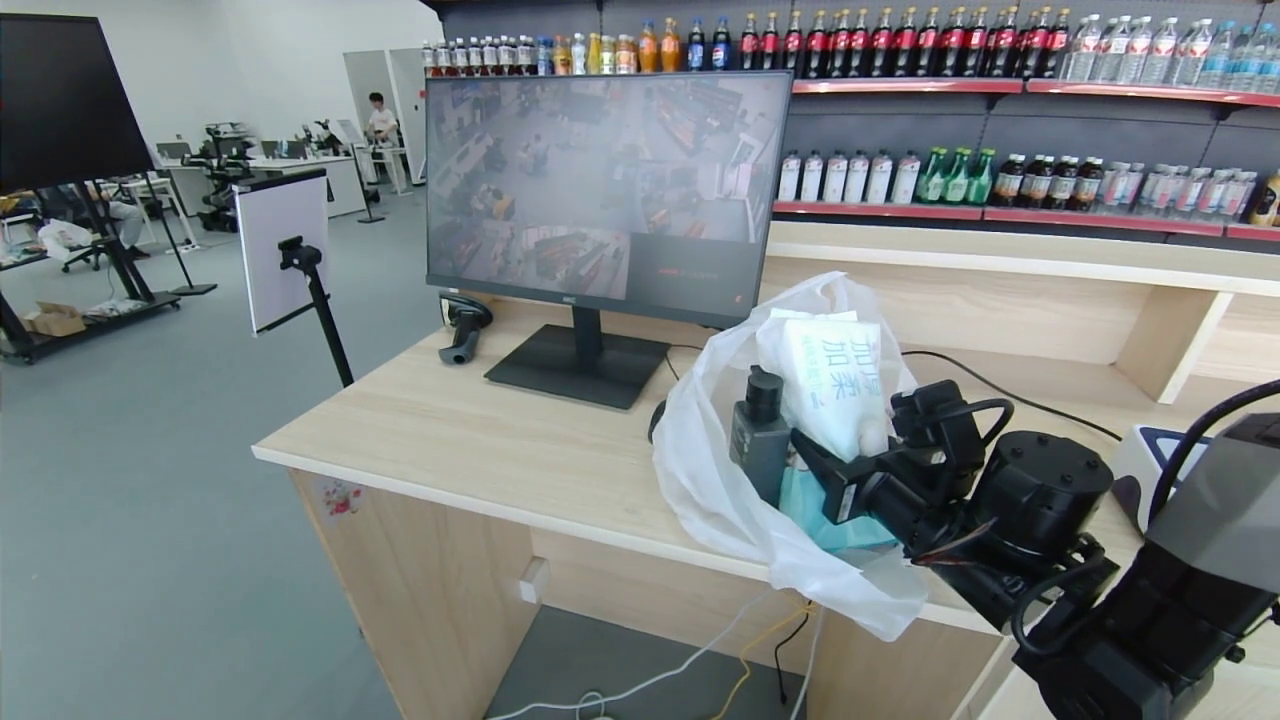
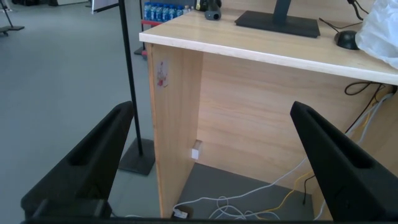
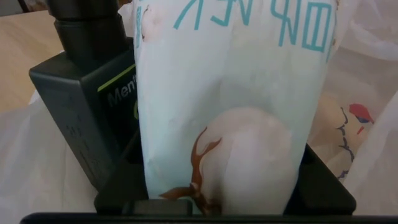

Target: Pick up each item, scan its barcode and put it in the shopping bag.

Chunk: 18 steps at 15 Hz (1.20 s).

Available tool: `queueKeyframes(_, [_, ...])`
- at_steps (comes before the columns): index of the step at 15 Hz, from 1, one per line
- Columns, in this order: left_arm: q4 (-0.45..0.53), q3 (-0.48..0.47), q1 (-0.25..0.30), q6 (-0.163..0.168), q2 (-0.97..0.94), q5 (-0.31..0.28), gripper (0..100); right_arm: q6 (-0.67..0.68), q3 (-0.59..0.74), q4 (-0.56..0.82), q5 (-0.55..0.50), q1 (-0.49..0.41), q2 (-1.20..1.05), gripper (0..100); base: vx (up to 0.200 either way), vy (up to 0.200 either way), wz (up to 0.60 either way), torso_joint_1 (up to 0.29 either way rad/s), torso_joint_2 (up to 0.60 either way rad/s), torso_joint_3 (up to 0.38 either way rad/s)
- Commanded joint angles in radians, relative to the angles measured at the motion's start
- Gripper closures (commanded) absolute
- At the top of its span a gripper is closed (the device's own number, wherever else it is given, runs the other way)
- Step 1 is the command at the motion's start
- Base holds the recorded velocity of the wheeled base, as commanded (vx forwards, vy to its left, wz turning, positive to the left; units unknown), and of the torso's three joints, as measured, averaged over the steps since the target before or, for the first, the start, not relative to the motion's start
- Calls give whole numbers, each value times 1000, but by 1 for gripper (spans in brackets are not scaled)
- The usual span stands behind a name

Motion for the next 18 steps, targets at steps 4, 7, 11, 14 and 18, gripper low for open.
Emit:
queueKeyframes(4, [0,0,0,0,0,0,0,-2,-11,3,-2,-12,37,100,0,0,0,0,0,0])
queueKeyframes(7, [0,0,0,0,0,0,0,-2,-15,3,-2,-12,47,0,0,0,0,0,0,0])
queueKeyframes(11, [0,0,0,0,0,0,0,-2,-15,3,-2,-15,44,0,0,0,0,0,0,0])
queueKeyframes(14, [0,0,0,0,0,0,0,-2,-66,3,-2,-35,36,0,0,0,0,0,0,0])
queueKeyframes(18, [1,0,0,0,0,0,0,-2,-64,3,-2,-41,10,0,0,0,0,0,0,0])
